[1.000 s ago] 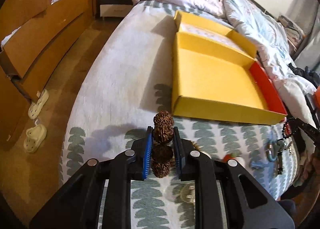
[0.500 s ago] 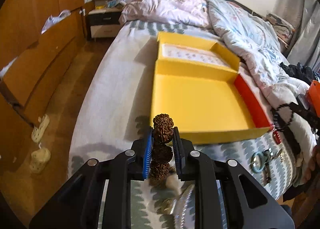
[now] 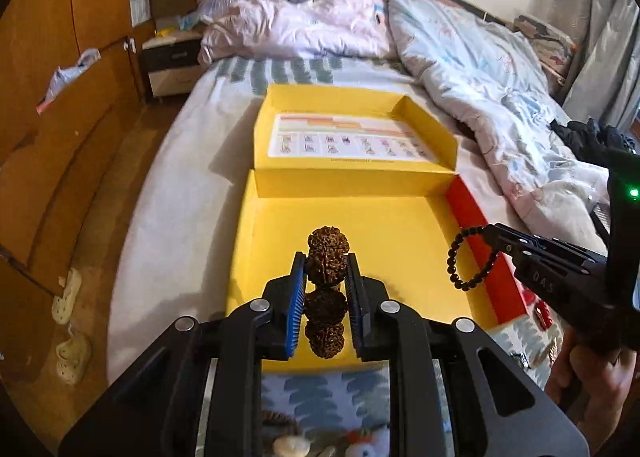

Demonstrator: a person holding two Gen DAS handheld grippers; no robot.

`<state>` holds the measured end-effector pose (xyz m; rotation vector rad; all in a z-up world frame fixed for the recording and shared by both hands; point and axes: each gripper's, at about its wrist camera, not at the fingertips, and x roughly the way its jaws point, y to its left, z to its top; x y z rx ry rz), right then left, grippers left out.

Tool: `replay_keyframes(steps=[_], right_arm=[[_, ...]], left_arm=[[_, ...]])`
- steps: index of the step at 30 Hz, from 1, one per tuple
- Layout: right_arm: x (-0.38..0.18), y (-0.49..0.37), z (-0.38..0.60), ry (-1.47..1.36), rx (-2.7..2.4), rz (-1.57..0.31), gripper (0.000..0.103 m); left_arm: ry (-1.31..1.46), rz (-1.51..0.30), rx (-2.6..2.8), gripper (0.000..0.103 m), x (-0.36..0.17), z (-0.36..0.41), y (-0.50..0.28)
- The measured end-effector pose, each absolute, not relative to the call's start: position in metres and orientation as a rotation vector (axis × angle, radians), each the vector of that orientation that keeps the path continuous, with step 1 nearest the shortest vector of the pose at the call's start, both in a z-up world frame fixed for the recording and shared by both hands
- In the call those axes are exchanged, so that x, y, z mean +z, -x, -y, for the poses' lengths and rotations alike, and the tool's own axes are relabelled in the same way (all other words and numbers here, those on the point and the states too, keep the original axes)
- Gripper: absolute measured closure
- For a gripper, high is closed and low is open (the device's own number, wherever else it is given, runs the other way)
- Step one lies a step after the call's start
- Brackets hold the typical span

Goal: Organize jewelry
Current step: 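Lift and carry both bracelets into the yellow box with both grippers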

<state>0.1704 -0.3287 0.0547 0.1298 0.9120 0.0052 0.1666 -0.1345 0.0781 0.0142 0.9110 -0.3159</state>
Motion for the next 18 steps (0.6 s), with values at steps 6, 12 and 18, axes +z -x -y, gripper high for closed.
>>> replay_keyframes(steps=[6,12,18], right_arm=[[0.031,-0.201,0.337,-0.164,0.011,-0.975,0.092],[0.027,-0.220,0.336,-0.170,0.046,-0.983,0.092],[0.017,-0.244,0.336,-0.188,0.062,-1.003,0.092]], left_arm=[[-0.027,-0.995,-0.309,0.083,0.044,0.149,-0.196],[-0.023,-1.000,-0.355,0.083,0.043,0.162,-0.208],[-0.015,-1.009,-0.402,0.083,0.037,0.177,-0.234]])
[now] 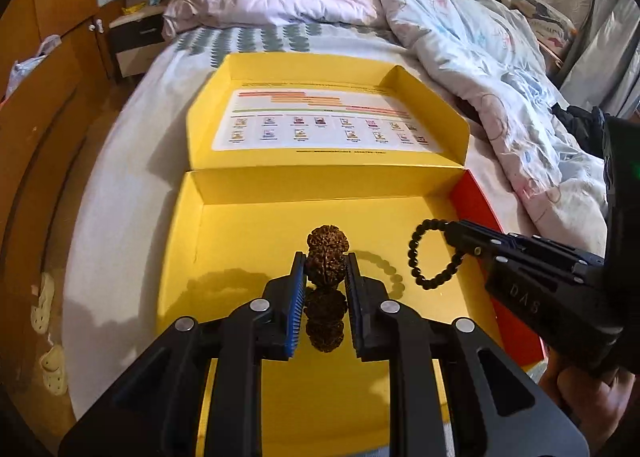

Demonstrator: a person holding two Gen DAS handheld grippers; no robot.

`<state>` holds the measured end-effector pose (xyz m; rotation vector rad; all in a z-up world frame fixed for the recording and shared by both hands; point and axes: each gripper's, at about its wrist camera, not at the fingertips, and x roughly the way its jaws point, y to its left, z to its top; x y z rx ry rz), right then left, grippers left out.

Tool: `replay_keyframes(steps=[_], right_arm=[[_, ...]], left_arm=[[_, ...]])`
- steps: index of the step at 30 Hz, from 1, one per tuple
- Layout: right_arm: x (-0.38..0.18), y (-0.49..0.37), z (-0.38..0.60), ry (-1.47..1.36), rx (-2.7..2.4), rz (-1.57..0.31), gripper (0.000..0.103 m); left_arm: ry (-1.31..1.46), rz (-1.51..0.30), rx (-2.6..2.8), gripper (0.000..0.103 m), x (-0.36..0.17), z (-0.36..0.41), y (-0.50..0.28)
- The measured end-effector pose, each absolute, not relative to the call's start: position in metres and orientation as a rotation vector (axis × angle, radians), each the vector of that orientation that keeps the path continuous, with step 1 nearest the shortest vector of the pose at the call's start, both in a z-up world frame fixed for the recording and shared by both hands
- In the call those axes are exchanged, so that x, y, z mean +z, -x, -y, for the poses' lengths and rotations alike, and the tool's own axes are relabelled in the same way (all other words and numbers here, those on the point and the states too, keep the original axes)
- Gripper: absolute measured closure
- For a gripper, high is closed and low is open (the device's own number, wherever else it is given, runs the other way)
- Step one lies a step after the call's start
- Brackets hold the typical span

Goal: Organize jewelry
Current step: 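Lift and carry both bracelets into the yellow box with both grippers, then open both grippers to release the bracelets inside the yellow box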

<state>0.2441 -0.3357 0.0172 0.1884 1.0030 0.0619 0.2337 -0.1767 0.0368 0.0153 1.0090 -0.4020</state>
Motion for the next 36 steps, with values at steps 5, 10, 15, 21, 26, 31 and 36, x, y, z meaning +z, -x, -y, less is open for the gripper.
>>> replay_keyframes(steps=[5,10,15,21,26,31,36], right_arm=[[0.000,-0.263,0.336,-0.243,0.105,-1.039,0.092],[0.003,-0.269,0.328,-0.247,0.144,-1.034,0.092],[-0.004,-0.277,0.343,-0.285,0.115,-1.048,0.092],[-0.028,-0.284,0.359,-0.303,0.068,-1.111,0.091],[-0.030,-0.285,0.362,-0.252,0.038,-1.124,0.082],[-0.003,-0.273,0.367,-0.167,-0.025,-1.071,0.053],[0.040,-0.238,0.362,-0.096,-0.032,-1.017,0.037]], left_arm=[[0.010,-1.072,-0.438,0.083,0.013,0.180,-0.253],[-0.038,-1.106,-0.369,0.083,-0.003,0.179,-0.258],[-0.054,-1.146,-0.261,0.083,-0.016,0.161,-0.270],[-0.072,-1.214,-0.246,0.083,-0.033,0.163,-0.286],[-0.083,-1.181,-0.260,0.048,-0.018,0.175,-0.294],[-0.093,-1.098,-0.200,0.022,0.008,0.165,-0.285],[-0.146,-1.043,-0.158,0.022,0.026,0.146,-0.241]])
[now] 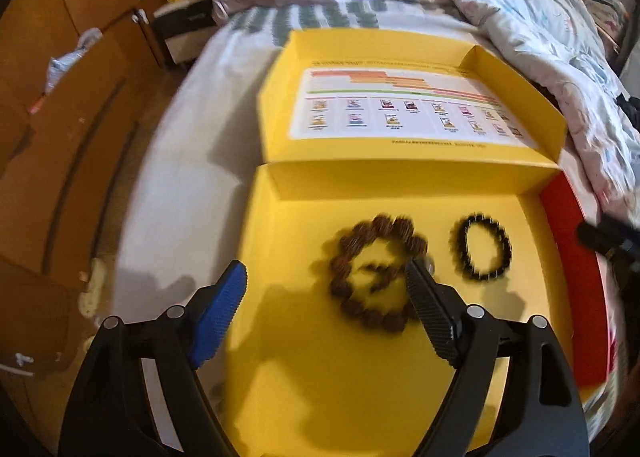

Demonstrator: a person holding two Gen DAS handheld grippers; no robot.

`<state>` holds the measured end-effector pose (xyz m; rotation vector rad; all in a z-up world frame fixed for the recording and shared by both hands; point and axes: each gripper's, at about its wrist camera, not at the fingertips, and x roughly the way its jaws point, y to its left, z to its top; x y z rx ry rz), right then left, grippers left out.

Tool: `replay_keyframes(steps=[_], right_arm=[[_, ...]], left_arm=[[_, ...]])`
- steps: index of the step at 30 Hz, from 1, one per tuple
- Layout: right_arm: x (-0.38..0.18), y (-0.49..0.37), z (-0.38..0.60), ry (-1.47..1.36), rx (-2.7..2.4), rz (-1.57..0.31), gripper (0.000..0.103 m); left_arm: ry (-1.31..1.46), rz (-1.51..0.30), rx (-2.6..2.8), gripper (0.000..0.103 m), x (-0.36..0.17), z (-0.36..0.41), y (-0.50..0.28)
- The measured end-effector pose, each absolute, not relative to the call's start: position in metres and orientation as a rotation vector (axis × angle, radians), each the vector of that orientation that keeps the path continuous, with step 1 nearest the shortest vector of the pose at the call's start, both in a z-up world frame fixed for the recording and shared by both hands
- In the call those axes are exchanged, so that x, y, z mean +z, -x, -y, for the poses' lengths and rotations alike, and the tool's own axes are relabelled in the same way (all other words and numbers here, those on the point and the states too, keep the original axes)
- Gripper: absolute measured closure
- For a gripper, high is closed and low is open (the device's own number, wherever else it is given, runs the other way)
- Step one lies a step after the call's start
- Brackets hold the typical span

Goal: Organize jewelry
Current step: 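Open both grippers to release the bracelets inside the yellow box, then move left tool to the pearl claw clip while right tool approaches the blue bangle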

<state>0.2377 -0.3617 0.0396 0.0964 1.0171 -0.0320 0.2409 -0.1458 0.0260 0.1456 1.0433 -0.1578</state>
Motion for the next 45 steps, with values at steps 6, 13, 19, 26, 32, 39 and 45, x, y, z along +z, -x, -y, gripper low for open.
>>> replay_keyframes(steps=[6,13,19,26,32,39,45], right_arm=[[0.084,-0.161,0.341,-0.080,0.025,-0.914,0.017],[0.043,-0.062,0.335,-0.150,0.067,-0.914,0.013],[-0.008,-0.018,0.339,-0.175,0.058,-0.995,0.013],[-0.030,-0.013,0.340,-0.190,0.044,-1.060,0.013],[-0.045,-0.022,0.342,-0.194,0.004,-1.123,0.023],[-0.057,-0.025,0.335,-0.132,-0.037,-1.163,0.025],[-0.065,-0.039,0.323,-0.067,-0.099,-1.187,0.040]], left_arm=[[-0.181,-0.953,-0.113,0.021,0.057,0.125,-0.174],[-0.176,-0.864,-0.117,0.010,0.052,0.112,-0.081],[-0.150,-0.910,-0.136,0.010,0.014,0.098,-0.030],[-0.187,-1.001,-0.061,0.010,-0.019,0.081,-0.014],[-0.211,-1.019,-0.055,0.010,-0.029,0.080,-0.007],[-0.223,-1.034,-0.111,0.010,-0.027,0.086,0.005],[-0.262,-1.060,-0.115,0.010,-0.036,0.091,0.005]])
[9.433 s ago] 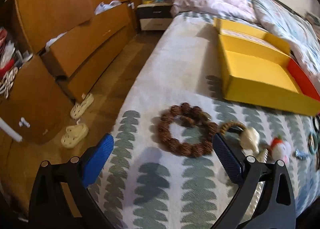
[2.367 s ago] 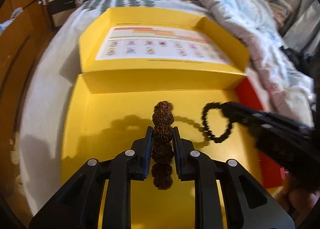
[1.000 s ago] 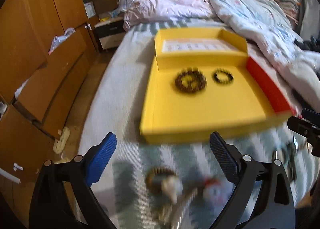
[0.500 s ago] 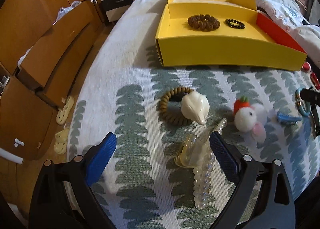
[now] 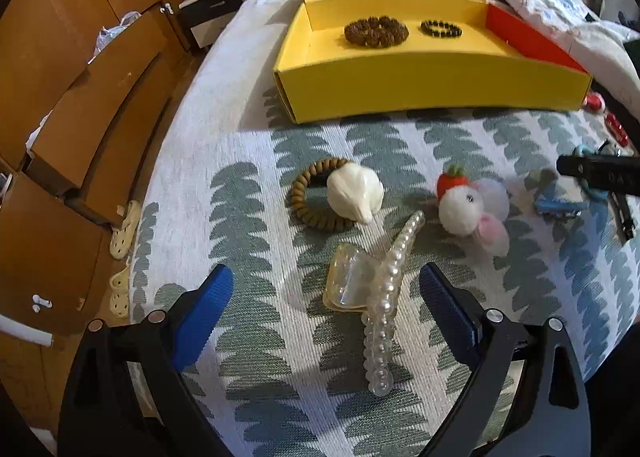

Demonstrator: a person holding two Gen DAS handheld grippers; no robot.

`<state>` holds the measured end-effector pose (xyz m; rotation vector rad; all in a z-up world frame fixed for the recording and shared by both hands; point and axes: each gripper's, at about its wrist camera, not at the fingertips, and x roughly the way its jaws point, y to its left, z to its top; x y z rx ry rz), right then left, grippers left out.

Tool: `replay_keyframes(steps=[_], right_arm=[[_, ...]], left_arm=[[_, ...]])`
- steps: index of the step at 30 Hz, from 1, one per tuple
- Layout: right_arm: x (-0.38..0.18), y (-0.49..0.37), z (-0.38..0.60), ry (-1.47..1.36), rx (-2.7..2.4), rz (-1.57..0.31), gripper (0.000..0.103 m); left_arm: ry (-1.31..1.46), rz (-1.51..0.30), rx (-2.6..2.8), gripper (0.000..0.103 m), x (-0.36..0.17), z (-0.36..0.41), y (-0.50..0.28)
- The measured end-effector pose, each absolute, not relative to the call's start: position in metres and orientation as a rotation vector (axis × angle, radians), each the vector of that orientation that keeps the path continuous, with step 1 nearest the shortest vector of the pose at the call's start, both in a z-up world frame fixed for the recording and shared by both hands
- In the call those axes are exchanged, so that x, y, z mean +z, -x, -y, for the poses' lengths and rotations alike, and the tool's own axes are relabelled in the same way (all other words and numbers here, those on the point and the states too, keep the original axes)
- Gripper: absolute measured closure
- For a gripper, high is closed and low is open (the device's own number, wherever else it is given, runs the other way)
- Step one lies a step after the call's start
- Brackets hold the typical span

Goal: Organize jewelry
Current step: 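Move left tool to the pearl claw clip while right tool approaches the blue bangle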

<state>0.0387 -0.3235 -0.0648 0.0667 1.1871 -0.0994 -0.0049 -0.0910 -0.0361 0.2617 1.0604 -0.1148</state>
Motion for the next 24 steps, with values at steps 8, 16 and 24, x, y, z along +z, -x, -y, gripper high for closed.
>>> replay_keyframes(steps=[8,16,24], right_arm=[[-0.066,-0.037,0.321,-0.052,-0.115,-1.203,0.049],[-0.068,-0.020,0.324,-0.027,-0.107,-1.217,0.050],[-0.068,-0.020,0.321,-0.001,-0.096,-1.217,0.074]], left_arm=[[-0.295,-1.155,-0.114,0.010,-0.064,0.096,-0.002],[-0.294,-1.156,-0.117,0.010,-0.065,0.096,-0.001],[-0.257,-1.175,-0.145,0.015,-0.067,0.093,-0.006]])
